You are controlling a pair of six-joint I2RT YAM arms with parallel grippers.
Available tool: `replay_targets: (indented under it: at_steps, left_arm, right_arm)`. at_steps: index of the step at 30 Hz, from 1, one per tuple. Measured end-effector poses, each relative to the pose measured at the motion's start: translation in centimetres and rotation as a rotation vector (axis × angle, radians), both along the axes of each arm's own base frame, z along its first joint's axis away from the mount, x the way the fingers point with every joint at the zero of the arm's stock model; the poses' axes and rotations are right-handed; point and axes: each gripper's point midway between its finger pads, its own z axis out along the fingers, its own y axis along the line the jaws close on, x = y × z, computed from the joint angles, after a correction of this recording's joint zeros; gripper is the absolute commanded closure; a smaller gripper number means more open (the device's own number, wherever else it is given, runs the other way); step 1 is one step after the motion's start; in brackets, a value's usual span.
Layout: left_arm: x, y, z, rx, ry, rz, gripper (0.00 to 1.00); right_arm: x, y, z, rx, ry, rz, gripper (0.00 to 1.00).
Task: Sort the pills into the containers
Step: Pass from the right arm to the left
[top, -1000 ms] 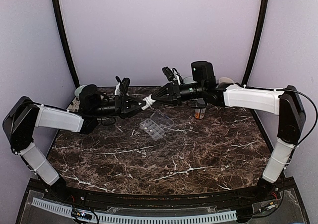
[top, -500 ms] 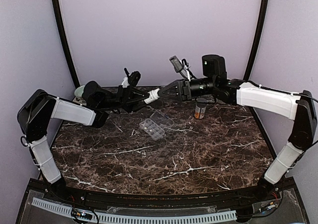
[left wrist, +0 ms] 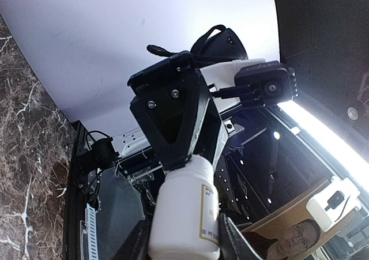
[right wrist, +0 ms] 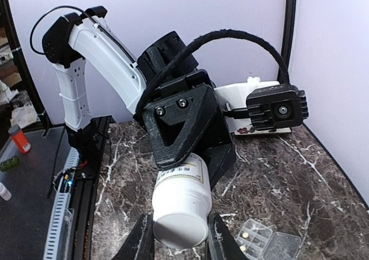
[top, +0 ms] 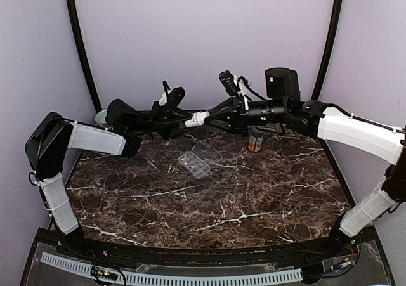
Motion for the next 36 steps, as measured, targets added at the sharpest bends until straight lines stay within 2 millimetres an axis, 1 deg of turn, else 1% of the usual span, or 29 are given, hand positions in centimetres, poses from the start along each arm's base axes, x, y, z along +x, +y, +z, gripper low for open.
replay_targets:
  at_steps: [6, 10, 19, 22, 24, 27, 29, 33, 34, 36]
  left_arm:
    - [0.2, 0.1, -0.5, 0.021, 0.027, -0.016, 0.87]
    - [0.2, 0.0, -1.0, 0.036, 0.042, -0.030, 0.90]
    - [0.7, -0.1, -0.9, 0.047, 0.042, -0.044, 0.92]
    - [0.9, -0.2, -1.1, 0.049, 0.048, -0.042, 0.93]
    - [1.1, -0.2, -1.3, 0.050, 0.054, -0.038, 0.93]
    - [1.4, -0.3, -1.2, 0.045, 0.059, -0.029, 0.94]
    - [1.5, -0.3, -1.0, 0.042, 0.061, -0.025, 0.94]
    - [1.8, -0.4, -0.7, 0.037, 0.063, -0.021, 0.94]
    - [1.7, -0.4, -0.5, 0.031, 0.052, -0.024, 0.95]
    - [0.8, -0.4, 0.1, 0.019, 0.002, -0.052, 0.95]
  right_arm:
    - [0.0, 0.1, -0.8, -0.056, -0.135, -0.056, 1.00]
    - [0.1, 0.1, -1.4, -0.087, -0.214, -0.097, 1.00]
    - [0.3, 0.1, -1.7, -0.140, -0.448, -0.225, 1.00]
    - [0.5, 0.1, -2.0, -0.156, -0.523, -0.273, 0.98]
    - [0.8, 0.0, -2.2, -0.171, -0.564, -0.311, 0.92]
    - [1.2, -0.2, -2.0, -0.182, -0.596, -0.349, 0.80]
    - [1.5, -0.3, -1.8, -0.184, -0.601, -0.367, 0.75]
    - [2.0, -0.5, -1.2, -0.192, -0.592, -0.403, 0.59]
    - [2.6, -1.0, -1.5, -0.217, -0.584, -0.434, 0.56]
    - [4.3, -2.4, -2.6, -0.279, -0.562, -0.503, 0.53]
